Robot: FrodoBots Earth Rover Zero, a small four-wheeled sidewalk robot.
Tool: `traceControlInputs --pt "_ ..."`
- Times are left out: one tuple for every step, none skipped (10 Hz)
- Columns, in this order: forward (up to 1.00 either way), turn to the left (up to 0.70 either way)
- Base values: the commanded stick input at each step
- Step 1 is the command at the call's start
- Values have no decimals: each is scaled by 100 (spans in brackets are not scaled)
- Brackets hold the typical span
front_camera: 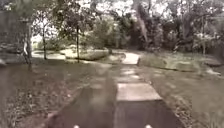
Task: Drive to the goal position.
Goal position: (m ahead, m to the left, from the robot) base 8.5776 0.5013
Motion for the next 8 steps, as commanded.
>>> traceControlInputs --pt "100 0" --pt "100 0" --pt "100 0" --pt "100 0" --pt "100 0" --pt "100 0" --pt "100 0" --pt "100 0"
